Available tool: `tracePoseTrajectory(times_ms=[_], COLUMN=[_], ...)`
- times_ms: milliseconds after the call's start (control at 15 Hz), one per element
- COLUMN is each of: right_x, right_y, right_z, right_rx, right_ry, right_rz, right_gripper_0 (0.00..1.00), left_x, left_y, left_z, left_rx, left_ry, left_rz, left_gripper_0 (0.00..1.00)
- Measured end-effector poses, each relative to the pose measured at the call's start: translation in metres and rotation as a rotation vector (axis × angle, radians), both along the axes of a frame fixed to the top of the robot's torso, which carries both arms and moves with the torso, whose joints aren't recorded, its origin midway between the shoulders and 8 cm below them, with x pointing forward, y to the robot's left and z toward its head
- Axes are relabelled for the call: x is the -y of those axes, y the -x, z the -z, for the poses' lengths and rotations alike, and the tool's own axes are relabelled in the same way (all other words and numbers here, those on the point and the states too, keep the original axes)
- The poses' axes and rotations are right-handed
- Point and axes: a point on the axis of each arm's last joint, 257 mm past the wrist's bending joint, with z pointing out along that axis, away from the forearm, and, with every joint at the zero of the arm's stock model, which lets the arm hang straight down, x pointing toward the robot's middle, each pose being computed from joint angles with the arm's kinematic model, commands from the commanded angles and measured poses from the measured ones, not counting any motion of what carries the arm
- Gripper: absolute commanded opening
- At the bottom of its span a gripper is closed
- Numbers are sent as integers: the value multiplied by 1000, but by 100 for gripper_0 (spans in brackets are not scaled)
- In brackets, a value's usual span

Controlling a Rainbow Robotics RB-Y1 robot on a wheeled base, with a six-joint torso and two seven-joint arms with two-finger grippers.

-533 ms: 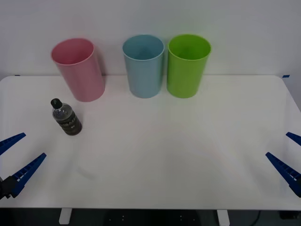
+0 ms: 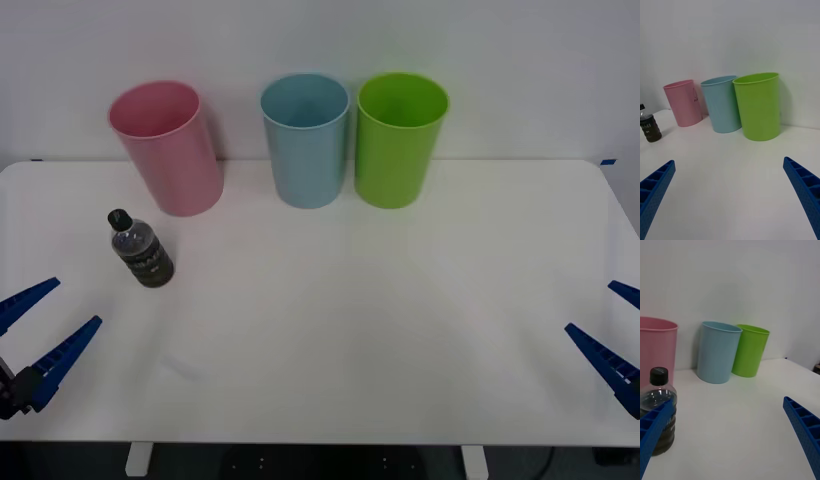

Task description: Grasp the object on the table and drop it into the matching bin: aluminum can to the light blue bin, PET bottle to the pink bin.

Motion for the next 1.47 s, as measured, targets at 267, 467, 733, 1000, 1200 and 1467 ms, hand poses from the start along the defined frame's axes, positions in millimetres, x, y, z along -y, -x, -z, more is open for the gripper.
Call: tracePoseTrajectory(times_ms=[267,467,733,1000,1200,1467], right_x=[0,0,0,0,0,0], right_y=[0,0,0,0,0,0], right_z=[0,0,0,0,0,0], right_rx=[0,0,0,0,0,0], right_ry=[0,0,0,0,0,0], right_rz=[0,0,0,0,0,0], right_gripper_0=[100,100,100,100,100,100], left_x=[-8,-14,-23,-29,-39,-43], left_y=[-10,-19,-27,-37,-41,-44], left_z=[9,21,38,54,63,78], left_rx=[-27,-57,-101,-132,-127,-135], left_ry=[6,11,12,0,-57,-131], left_rz=[-60,-119,-195,-265,-322,-353], left_gripper_0=[100,100,100,100,100,100])
